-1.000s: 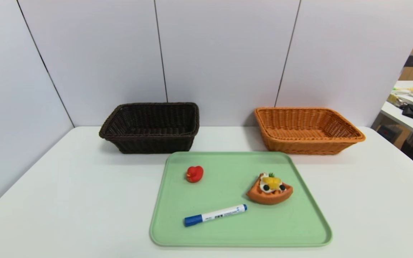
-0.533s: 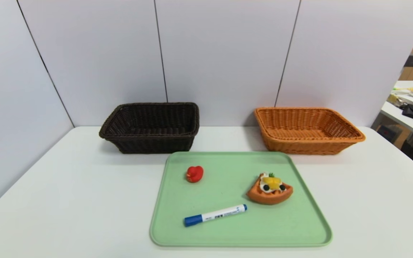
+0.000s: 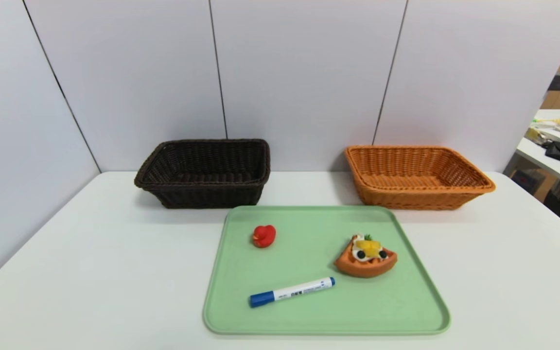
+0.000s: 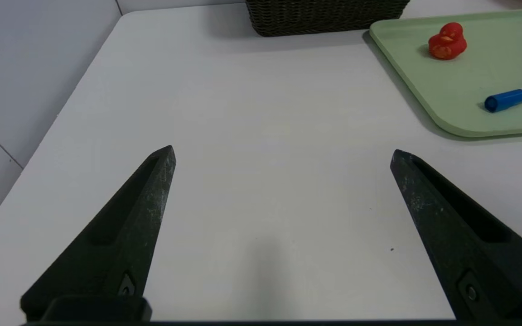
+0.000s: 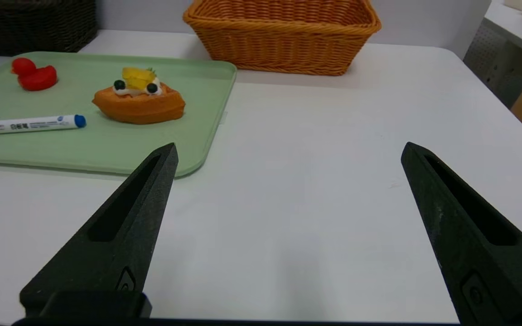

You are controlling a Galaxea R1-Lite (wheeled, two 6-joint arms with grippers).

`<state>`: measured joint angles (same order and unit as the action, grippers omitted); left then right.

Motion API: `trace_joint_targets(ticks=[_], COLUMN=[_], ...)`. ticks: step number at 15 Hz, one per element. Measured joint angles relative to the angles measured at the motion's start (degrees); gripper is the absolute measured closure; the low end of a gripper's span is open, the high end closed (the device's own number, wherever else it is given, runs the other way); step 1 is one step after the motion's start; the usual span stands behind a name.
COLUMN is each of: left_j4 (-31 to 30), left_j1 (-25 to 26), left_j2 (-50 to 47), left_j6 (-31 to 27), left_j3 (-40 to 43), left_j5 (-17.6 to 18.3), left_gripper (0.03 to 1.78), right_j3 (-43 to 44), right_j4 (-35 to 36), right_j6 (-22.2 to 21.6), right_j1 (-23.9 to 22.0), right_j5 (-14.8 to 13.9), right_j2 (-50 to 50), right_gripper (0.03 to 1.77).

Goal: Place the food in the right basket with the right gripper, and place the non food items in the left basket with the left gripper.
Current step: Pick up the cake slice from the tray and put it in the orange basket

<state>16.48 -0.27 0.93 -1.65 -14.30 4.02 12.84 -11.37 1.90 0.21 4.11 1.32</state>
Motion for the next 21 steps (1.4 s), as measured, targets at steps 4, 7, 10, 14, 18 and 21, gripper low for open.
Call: trace_joint_targets(ticks=[4,7,10,14,18,21], left_j4=[0.35,0.07,-0.23,-6.14,-11.61,-18.24], left_j1=[0.13,0.2,0.2,0.09,-1.0,-2.56], left_j2=[7.09,14.75,21.55,30.66,40.03,46.56], left_j6=[0.02,0.17,0.38,0.57,0.85,1.32], left_j3=[-8.24,-15.91,-20.94,-22.19,-21.66,-18.52], left_j5=[0.38,0.44,0.52,0.93,0.85,0.71], left_gripper=[0.12,0.12,0.12,0.12,0.12,0.12], right_j3=[9.16,16.19,20.61,22.3,20.37,17.09], right_j4=[-0.66,-1.93,-2.77,-2.05,1.82,10.01], right_j6=[0.18,1.12,2.43,3.33,2.97,2.91], right_j1=[-0.32,-1.37,-2.57,-3.07,-2.63,-1.63], right_j5=[-0.17,-0.06,-0.06,-0.2,0.4,0.49], right_j2=[6.07,12.02,17.66,24.65,31.62,38.12], right_gripper=[0.1,0.1,0.1,0.1,0.1,0.1])
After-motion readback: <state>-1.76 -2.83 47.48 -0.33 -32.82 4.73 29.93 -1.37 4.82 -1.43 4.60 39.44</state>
